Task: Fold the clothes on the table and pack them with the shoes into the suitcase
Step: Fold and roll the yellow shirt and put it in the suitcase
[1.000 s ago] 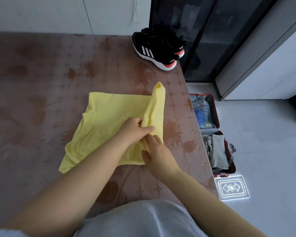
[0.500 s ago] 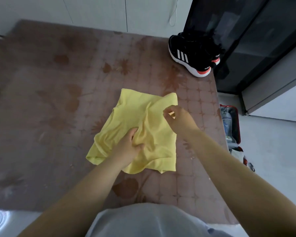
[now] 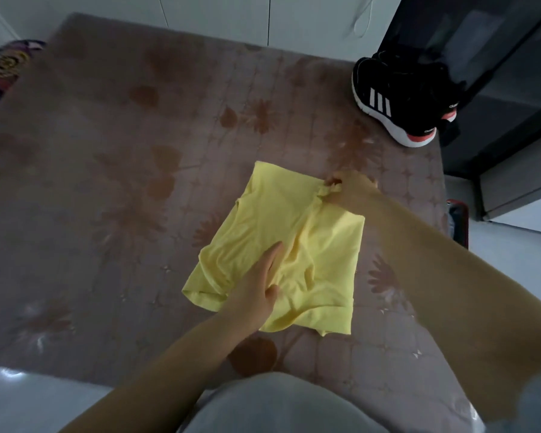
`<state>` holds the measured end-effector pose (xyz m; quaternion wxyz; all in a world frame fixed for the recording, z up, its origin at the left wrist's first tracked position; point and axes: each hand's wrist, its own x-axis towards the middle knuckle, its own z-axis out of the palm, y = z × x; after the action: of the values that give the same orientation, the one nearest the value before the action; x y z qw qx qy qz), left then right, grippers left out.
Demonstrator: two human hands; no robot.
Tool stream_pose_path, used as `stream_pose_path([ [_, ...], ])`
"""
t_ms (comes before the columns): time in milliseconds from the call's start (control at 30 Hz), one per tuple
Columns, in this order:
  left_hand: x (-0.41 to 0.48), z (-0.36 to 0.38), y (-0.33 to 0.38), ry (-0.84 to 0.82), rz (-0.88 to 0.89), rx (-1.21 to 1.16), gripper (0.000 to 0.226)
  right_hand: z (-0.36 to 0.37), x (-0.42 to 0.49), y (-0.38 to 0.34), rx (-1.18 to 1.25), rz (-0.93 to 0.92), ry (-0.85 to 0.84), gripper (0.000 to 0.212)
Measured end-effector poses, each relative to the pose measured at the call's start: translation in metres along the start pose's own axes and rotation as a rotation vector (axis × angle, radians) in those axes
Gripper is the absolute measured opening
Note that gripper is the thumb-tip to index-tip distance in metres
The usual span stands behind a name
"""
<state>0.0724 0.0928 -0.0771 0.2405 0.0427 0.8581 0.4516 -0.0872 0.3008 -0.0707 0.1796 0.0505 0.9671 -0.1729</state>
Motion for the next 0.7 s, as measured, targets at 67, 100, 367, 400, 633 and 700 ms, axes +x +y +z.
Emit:
stream_pose_path([
  [67,-0.003,-0.013,-0.001,0.014,0.018,-0.080,0.069,-0.011,0.001,-0.010,0.270,-0.069,-0.001,0.019],
  [100,-0.005,-0.022,-0.002,0.032,0.028,-0.113,0.068,-0.015,0.002,-0.017,0.327,-0.107,0.010,0.025],
  [367,0.002,-0.086,-0.035,0.276,-0.187,-0.019,0.066,0.015,0.018,-0.086,0.035,-0.205,0.287,0.037],
  [400,0.005,-0.088,-0.041,0.279,-0.226,0.010,0.067,0.022,0.014,-0.087,0.022,-0.218,0.258,0.045],
  [633,0.008,-0.093,-0.061,0.329,-0.244,0.139,0.056,0.053,-0.094,-0.028,0.318,-0.263,0.013,0.009],
  [700,0.007,-0.093,-0.060,0.325,-0.227,0.161,0.052,0.071,-0.135,-0.011,0.320,-0.224,-0.075,0.023],
])
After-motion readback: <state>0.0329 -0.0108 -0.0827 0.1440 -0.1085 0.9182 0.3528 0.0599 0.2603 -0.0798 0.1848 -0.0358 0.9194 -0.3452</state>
